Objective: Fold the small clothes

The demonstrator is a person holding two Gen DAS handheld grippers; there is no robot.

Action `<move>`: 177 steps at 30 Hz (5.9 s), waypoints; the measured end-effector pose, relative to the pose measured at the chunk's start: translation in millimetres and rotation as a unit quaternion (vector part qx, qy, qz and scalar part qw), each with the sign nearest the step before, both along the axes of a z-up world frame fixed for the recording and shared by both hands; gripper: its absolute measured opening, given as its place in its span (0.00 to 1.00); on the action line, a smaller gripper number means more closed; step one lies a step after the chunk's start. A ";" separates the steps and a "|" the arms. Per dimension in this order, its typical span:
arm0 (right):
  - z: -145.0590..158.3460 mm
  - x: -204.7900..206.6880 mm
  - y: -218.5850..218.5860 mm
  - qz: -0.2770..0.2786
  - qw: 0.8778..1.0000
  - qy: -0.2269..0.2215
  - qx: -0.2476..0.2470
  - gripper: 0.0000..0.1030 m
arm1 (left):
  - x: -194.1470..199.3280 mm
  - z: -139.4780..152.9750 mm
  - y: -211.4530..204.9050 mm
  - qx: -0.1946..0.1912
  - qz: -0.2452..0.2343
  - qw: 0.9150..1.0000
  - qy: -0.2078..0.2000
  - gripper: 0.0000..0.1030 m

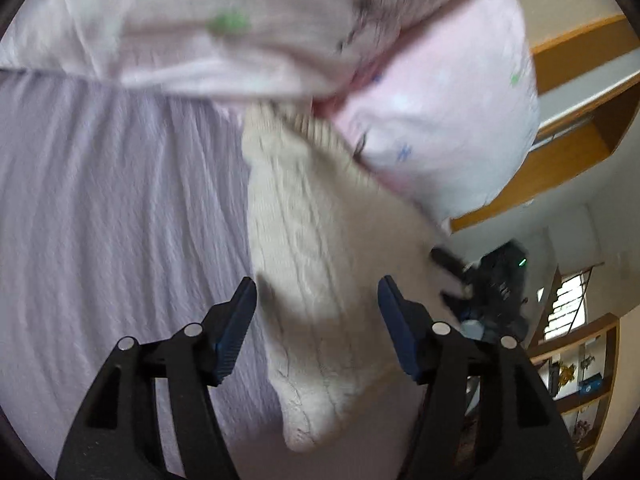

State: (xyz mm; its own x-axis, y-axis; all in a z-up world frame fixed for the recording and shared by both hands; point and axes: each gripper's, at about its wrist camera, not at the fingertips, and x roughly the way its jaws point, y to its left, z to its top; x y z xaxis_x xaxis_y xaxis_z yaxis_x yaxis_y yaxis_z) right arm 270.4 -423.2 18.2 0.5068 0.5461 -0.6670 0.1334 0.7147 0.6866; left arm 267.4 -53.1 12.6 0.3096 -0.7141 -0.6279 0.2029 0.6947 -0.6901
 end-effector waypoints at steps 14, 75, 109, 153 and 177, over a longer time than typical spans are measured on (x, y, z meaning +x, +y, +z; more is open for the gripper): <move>7.8 -6.2 25.8 0.054 0.993 -0.073 0.071 0.39 | 8.3 1.7 -0.8 -0.044 -0.021 0.999 -0.020 0.37; 13.6 -142.7 168.5 0.075 0.955 -0.046 -0.282 0.99 | -138.5 2.0 38.8 0.324 0.044 0.933 -0.147 0.98; 6.6 -149.1 191.2 0.087 0.931 -0.040 -0.352 0.99 | -135.5 -8.8 31.3 0.353 0.041 0.924 -0.138 0.98; 6.7 -149.2 190.9 0.086 0.931 -0.040 -0.352 0.99 | -135.4 -8.8 31.3 0.353 0.041 0.924 -0.138 0.98; 6.7 -149.2 191.0 0.086 0.931 -0.040 -0.352 0.99 | -135.2 -9.1 31.3 0.353 0.042 0.924 -0.138 0.98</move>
State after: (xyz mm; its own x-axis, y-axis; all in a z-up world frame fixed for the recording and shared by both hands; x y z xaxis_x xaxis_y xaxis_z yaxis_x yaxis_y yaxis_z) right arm 121.2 -232.2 24.9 0.5155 0.0652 -0.8544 -0.0559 0.9975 0.0424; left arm 132.2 -21.8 3.5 0.5632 -0.1232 -0.8171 0.2294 0.9733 0.0114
